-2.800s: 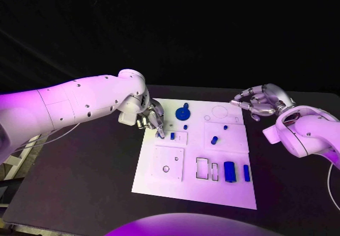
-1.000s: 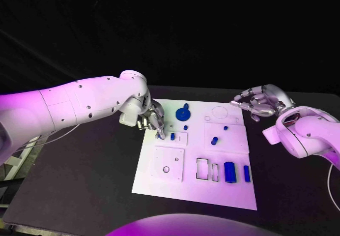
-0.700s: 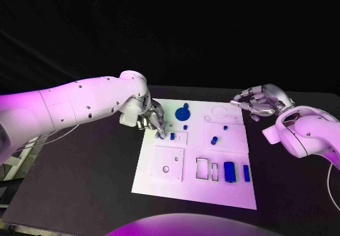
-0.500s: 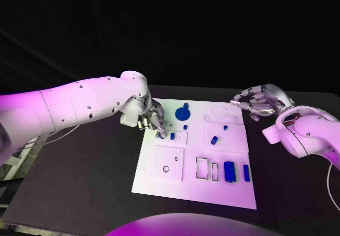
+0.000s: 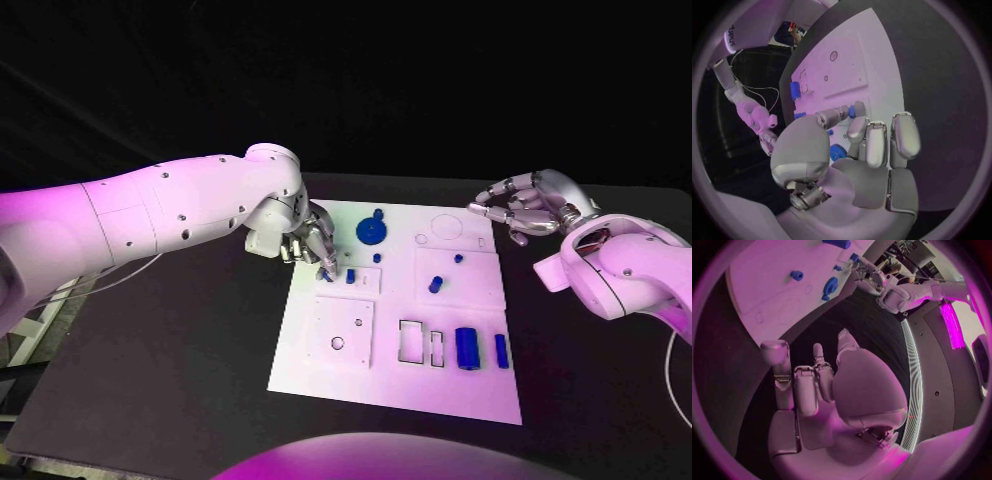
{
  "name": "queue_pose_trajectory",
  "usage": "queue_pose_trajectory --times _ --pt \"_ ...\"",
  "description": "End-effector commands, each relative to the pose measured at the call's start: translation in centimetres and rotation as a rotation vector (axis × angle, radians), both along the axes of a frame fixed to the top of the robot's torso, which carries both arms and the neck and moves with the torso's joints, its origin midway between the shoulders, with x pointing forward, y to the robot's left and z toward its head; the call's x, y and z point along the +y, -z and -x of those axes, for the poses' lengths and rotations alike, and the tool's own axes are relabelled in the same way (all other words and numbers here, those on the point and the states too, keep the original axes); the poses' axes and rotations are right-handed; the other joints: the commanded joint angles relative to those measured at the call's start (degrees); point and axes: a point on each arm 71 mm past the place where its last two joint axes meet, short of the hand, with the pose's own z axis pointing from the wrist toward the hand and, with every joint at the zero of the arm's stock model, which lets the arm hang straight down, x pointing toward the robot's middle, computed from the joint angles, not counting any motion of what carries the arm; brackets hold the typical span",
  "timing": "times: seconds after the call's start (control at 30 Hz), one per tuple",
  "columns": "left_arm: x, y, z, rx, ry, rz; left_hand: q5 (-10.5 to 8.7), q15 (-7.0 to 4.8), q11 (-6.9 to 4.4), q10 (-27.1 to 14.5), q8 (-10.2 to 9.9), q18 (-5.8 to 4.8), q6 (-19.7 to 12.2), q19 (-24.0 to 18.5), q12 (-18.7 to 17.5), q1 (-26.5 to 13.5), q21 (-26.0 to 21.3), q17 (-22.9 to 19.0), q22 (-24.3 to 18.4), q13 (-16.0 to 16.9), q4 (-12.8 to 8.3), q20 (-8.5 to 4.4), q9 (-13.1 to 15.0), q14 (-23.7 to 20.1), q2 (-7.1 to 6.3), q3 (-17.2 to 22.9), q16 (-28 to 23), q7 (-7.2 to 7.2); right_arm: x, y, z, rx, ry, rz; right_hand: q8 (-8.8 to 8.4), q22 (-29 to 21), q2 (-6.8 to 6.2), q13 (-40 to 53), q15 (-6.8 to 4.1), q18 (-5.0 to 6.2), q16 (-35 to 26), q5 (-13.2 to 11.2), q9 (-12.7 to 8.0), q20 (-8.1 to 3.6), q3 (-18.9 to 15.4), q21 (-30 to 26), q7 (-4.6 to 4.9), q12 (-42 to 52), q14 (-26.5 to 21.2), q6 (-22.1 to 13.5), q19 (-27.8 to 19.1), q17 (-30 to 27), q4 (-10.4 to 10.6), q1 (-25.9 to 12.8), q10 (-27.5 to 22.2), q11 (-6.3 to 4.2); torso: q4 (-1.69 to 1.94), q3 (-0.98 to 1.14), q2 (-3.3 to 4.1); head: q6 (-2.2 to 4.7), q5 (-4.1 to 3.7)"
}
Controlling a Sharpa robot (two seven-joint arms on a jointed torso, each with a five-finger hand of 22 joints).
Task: Assemble the parts on the task board
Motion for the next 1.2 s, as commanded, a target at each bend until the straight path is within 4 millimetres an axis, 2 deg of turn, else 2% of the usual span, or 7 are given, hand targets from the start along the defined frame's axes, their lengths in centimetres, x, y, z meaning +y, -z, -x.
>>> queue_pose_trajectory --times 0.03,0.17,0.33,1.07,1.2 --pt "-0.2 0.93 0.36 0.015 -0.006 -0.01 -0.11 0.2 -0.1 0.4 -0.3 -0.58 0.1 0.3 0.4 -0.3 0.3 2.9 0.0 0.1 -8.3 0.12 0.0 2.8 0.74 7.7 0.3 -0.65 0.14 -0.03 0.06 -0.005 -0.012 0.001 0.2 0.0 0.32 4.7 -0.28 0.31 -0.3 0.0 0.1 0.0 -0.3 -0.3 0.06 -0.3 3.5 -0.4 -0.3 3.8 0.0 0.2 -0.4 0.14 -0.01 -0.01 0.01 0.01 -0.03" --pt "-0.16 1.11 0.45 0.015 -0.008 -0.012 -0.4 0.1 -0.24 0.4 -0.5 -0.59 0.2 0.3 0.3 -1.1 0.3 2.9 0.1 0.0 -7.5 0.04 -0.1 2.8 0.49 5.9 0.3 -0.87 0.13 -0.03 0.08 -0.005 -0.012 0.0 0.2 0.0 0.32 4.7 -0.28 0.31 -0.3 0.0 0.1 0.0 -0.3 -0.3 0.06 -0.3 3.5 -0.4 -0.3 3.8 0.0 0.2 -0.4 0.14 0.01 -0.01 0.01 -0.02 -0.07" --pt "-0.05 1.27 0.51 0.015 -0.013 -0.014 -1.08 -0.15 -0.55 0.4 -1.0 -0.59 0.7 0.3 0.2 -2.4 0.2 2.9 0.1 0.0 -5.5 -0.18 -0.4 2.8 -0.58 1.4 0.3 -1.31 0.13 -0.03 0.08 -0.005 -0.012 0.0 0.2 0.0 0.32 4.7 -0.28 0.31 -0.3 0.0 0.1 0.0 -0.3 -0.3 0.06 -0.3 3.5 -0.4 -0.3 3.8 0.0 0.2 -0.4 0.14 0.02 0.0 -0.01 0.03 -0.05" --pt "0.16 1.36 0.51 0.014 -0.021 -0.021 -1.95 -0.23 -0.58 0.1 -2.2 -0.61 2.0 0.4 -0.1 -4.3 0.0 2.9 0.0 -0.1 -0.3 -0.31 -1.2 2.8 -1.85 -5.4 0.4 -1.36 0.13 -0.03 0.08 -0.005 -0.012 0.0 0.24 0.0 0.33 4.7 -0.28 0.32 -0.3 -0.1 0.1 -0.01 -0.4 -0.4 0.06 -0.3 3.5 -0.4 -0.3 3.8 0.0 0.3 -0.4 0.13 0.01 -0.01 -0.01 0.07 -0.16" --pt "0.2 1.39 0.52 0.017 -0.02 -0.026 -2.02 -0.19 -0.54 0.1 -2.3 -0.61 2.3 0.4 -0.2 -5.1 0.0 2.9 0.1 -0.3 1.7 -0.28 -1.3 2.8 -2.67 -8.4 0.4 -1.32 0.13 -0.03 0.1 -0.005 -0.013 0.0 0.24 0.0 0.33 4.7 -0.28 0.32 -0.3 -0.1 0.1 -0.01 -0.4 -0.4 0.06 -0.3 3.5 -0.4 -0.3 3.8 0.0 0.3 -0.4 0.13 0.01 0.02 0.0 0.09 -0.11"
